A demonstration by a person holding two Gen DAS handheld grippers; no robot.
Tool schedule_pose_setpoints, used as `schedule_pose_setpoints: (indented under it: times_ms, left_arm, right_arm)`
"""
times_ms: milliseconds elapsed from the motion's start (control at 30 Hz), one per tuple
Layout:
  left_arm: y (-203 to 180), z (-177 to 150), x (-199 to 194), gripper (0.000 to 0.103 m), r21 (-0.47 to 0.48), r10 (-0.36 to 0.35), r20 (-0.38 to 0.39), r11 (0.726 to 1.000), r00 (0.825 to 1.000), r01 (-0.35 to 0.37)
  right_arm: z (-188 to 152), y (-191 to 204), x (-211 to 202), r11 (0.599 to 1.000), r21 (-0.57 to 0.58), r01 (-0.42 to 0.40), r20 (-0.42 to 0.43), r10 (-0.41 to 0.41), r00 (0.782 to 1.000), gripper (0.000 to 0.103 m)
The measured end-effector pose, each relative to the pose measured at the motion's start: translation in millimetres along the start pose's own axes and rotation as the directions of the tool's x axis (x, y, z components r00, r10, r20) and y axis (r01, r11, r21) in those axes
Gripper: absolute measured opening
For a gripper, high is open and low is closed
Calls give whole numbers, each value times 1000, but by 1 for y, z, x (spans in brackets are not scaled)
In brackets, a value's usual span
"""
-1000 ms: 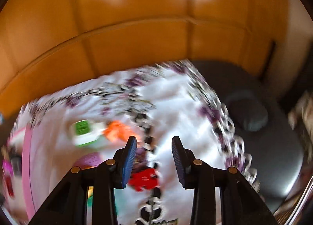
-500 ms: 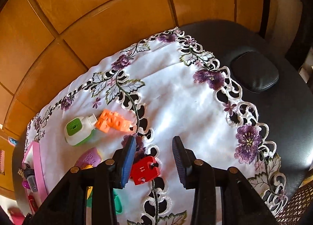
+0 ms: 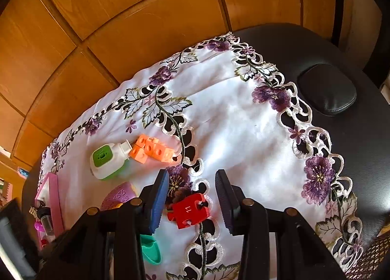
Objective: Organize rigid objects
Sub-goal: 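Grasp the yellow piece with the left gripper while the right gripper grasps the red puzzle piece, then drop the yellow piece into the tray with the left gripper while the right holds the puzzle piece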
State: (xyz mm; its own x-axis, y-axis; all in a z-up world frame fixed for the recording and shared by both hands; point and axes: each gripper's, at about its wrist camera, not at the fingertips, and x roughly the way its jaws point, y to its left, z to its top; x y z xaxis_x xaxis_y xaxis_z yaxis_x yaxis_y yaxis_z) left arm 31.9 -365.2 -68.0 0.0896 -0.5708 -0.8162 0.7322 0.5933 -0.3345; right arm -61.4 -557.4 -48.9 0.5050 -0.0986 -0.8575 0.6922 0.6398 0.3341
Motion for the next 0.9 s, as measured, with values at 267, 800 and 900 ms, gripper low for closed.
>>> schedule_pose_setpoints:
  times_ms: [267,800,900]
  left_arm:
    - [21,-27,-40,30,10,18,69,1000,997,-18]
    - [24,-113,-45,32,208,198,155,951,968,-228]
    - [25,-114,-46,32,201,191,157,954,969,-220]
  right_arm:
    - [-1,1,2,1000,-10,-2,-13,2,1000,39]
    - [-5,2,23,999,-37,37,-107,-41,993,39]
    - [-10,11,33,996,-86,28,-154,-41,987,46]
